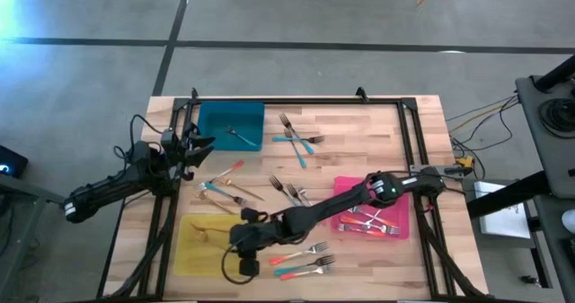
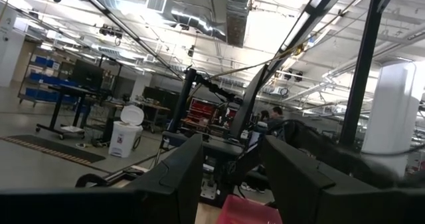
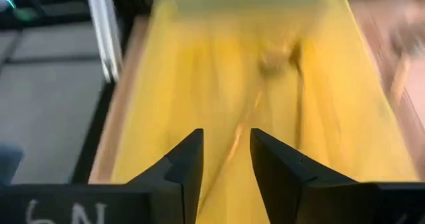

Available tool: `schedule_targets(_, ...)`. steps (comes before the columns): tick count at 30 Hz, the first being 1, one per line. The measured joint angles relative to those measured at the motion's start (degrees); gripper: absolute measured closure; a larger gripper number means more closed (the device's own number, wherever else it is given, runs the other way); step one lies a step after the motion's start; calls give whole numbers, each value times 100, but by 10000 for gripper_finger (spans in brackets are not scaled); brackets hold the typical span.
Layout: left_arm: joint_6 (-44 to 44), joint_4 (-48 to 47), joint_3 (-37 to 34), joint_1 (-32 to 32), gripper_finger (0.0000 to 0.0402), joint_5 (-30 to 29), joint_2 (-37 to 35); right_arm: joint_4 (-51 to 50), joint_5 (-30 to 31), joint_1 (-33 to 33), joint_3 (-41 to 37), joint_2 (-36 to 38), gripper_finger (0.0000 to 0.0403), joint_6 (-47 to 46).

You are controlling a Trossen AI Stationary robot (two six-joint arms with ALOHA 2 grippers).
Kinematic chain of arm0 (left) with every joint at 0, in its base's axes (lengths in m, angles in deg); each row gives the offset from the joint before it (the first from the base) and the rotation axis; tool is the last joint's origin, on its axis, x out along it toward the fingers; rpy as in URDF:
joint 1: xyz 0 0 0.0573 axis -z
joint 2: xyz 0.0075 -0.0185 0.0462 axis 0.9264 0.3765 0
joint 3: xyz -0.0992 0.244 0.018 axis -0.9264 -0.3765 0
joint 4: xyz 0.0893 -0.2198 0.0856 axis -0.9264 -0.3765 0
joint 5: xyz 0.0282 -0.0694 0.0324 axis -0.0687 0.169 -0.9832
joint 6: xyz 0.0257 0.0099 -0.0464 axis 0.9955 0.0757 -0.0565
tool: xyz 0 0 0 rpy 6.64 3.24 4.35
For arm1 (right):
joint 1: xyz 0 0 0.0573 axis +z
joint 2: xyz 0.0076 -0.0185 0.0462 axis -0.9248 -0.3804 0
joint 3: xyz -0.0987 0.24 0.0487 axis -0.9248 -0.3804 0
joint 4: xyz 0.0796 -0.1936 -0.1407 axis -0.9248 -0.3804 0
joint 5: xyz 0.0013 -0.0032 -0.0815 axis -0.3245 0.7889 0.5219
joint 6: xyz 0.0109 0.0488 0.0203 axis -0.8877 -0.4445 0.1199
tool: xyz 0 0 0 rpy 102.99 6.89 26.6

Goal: Sort silverware by color (type)
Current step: Put the orange fork into the red bin

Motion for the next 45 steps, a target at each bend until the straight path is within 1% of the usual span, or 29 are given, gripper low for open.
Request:
schedule_targets(4,1,0,0,-2,260,0,2,-1989,-6,36,353,314,289,-706)
schedule_targets(6,1,-6,0,0,260,0,2,-2861,12,97,338,484,296,-1019)
schedule_targets(9,1,-12,1,-1,260,1,4,-4007,-17,258,325,553,307,-1617)
schedule_targets(12,1,-26,0,0,260,0,7,-4857,-37,448,313,553,317,-1962)
schedule_targets(15,1,-27,0,0,260,0,7,-5312,-38,606,301,558,324,-1991)
schedule_targets(19,1,-28,0,0,260,0,7,-5367,-36,649,285,557,325,-1876)
schedule_targets(22,0,-28,0,0,260,0,7,-5362,-58,600,226,566,318,-1588)
schedule_targets(25,0,-28,0,0,260,0,7,-5368,-296,528,-19,568,310,-1517)
schedule_targets(27,1,-27,1,0,260,0,7,-5357,-335,509,-221,566,305,-1496)
schedule_targets(31,1,-26,0,0,260,0,7,-4936,-337,501,-625,566,301,-1441)
schedule_targets(38,1,-28,0,0,260,0,7,-4310,-339,474,-1215,658,308,-994)
schedule_targets(41,0,-31,0,0,260,-1,5,-4235,-423,476,-1475,754,310,-976)
schedule_targets(45,1,-47,1,0,260,0,7,-3861,-479,482,-1782,947,308,-1049)
